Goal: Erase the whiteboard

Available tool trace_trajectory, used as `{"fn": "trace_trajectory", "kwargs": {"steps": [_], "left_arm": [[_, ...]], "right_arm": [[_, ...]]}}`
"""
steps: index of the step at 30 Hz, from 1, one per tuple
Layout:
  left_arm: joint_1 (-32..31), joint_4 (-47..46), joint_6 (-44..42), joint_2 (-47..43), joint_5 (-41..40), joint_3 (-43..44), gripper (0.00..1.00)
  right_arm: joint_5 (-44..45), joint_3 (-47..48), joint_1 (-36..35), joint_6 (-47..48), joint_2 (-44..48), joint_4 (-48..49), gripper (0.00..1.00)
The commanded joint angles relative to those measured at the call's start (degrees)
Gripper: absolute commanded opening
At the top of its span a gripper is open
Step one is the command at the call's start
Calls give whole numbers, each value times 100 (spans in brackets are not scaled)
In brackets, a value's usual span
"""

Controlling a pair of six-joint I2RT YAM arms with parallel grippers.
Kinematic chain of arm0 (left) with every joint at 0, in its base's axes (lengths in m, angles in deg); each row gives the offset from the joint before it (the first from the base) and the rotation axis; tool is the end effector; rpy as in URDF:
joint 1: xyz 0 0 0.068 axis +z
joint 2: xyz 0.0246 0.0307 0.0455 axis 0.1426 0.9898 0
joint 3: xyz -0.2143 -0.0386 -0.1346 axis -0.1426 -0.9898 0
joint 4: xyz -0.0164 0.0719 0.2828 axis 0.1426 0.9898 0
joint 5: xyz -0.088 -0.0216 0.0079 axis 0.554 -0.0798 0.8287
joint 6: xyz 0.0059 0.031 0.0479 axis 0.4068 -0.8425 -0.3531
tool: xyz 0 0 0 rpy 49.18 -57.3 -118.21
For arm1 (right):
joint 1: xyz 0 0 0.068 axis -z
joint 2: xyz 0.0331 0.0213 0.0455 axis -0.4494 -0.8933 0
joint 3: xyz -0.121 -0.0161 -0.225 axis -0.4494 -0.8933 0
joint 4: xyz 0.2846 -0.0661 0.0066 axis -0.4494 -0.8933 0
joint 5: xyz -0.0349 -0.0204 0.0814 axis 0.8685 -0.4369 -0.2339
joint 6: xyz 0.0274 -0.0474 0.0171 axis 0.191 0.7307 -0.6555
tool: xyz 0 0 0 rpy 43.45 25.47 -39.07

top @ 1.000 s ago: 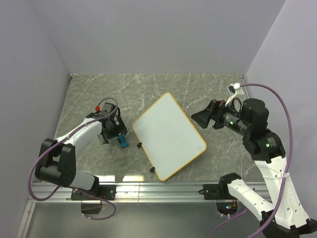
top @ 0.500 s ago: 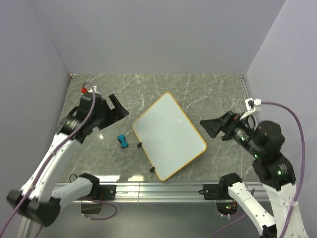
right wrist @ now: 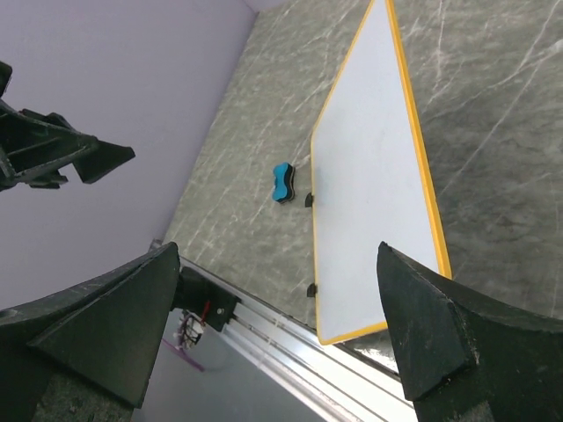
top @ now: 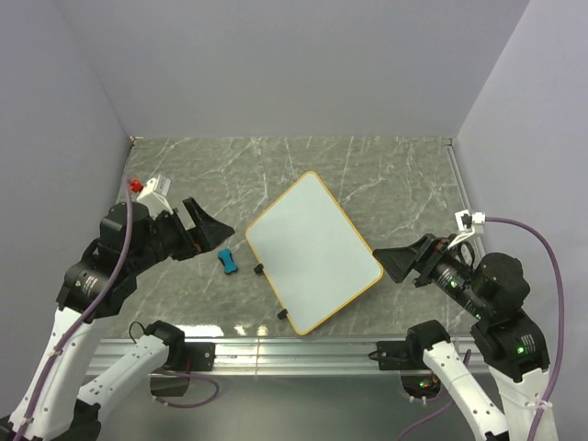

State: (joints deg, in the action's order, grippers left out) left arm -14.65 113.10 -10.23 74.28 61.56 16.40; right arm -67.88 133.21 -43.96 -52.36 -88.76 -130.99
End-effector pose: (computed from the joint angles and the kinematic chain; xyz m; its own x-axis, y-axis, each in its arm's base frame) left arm 0.1474 -0.0703 0.4005 -0.6515 -0.4573 -0.6053 0.1226 0.7239 -0.6789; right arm 0.0926 0.0435 0.3934 -0.4880 0.4216 -0.7643 -0.3930 0.6757 0.6237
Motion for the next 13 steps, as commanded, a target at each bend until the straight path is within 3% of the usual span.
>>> {"fn": "trace_trajectory", "kwargs": {"steps": [1,8,13], "left_arm": [[0,298,-343,64,40,236,99],[-9,158,-474,126,40,105,99],[-9,-18,-694,258,-556,236,100]], "right_arm": [[128,-15,-32,134,110,-160,100],[217,-50,-32,187,206,-327,100],[234,-103,-24,178,189,-231,100]]}}
